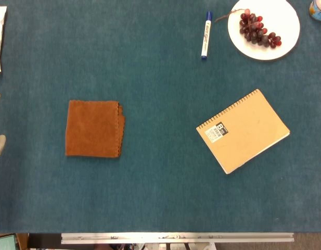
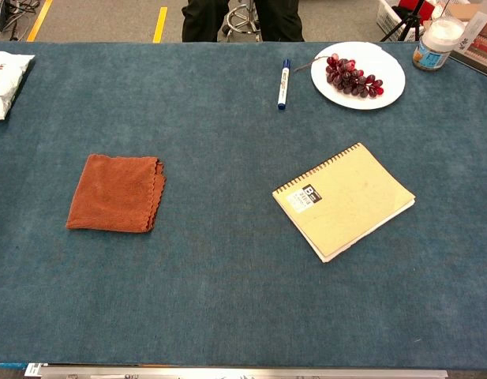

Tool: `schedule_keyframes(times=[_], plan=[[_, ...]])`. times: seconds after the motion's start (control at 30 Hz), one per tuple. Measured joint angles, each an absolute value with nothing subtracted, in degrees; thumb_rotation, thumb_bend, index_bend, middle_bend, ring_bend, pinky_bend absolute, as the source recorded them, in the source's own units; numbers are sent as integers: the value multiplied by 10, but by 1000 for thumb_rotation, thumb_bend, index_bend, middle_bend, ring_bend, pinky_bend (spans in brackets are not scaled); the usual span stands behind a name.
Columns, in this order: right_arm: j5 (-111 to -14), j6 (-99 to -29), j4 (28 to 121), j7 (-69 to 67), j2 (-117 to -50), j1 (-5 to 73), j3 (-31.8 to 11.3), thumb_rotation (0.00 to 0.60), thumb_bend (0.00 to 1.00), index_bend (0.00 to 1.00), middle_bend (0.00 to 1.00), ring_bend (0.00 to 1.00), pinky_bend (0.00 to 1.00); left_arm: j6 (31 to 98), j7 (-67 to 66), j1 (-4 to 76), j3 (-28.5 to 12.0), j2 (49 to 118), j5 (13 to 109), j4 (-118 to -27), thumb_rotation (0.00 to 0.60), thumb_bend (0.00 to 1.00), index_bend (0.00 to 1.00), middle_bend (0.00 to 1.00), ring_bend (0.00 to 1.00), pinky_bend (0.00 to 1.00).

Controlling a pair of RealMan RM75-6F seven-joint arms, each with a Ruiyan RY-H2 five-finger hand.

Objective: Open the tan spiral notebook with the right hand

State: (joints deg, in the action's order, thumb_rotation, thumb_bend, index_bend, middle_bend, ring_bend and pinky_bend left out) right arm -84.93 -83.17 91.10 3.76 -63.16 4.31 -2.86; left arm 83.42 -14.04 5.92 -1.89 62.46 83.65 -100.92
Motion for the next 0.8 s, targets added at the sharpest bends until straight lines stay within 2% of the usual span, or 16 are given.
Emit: schedule_keyframes(times=[0.4, 0.5, 0.67, 0.8], plan=[[-892, -799, 928, 41, -615, 67, -13, 600, 150, 192, 221, 136, 192, 844, -129, 54, -15, 621, 848, -1012, 600, 263, 160, 115, 99, 55], [-898, -781, 935, 61, -614, 78, -10, 600, 123, 192, 219, 136, 192, 840, -125, 53, -11, 620, 849, -1011, 600, 263, 160, 115, 100, 55], [-907, -726, 946, 115, -622, 109, -6, 600, 69, 192, 208, 117, 192, 841, -118, 51, -8, 618, 853, -1007, 600, 263, 160, 115, 100, 55], [-908, -673, 940, 146, -647, 143, -5, 600, 50, 154, 179, 48, 157, 844, -107, 48, -6, 617, 854, -1001, 600, 263, 160, 115, 99, 55]])
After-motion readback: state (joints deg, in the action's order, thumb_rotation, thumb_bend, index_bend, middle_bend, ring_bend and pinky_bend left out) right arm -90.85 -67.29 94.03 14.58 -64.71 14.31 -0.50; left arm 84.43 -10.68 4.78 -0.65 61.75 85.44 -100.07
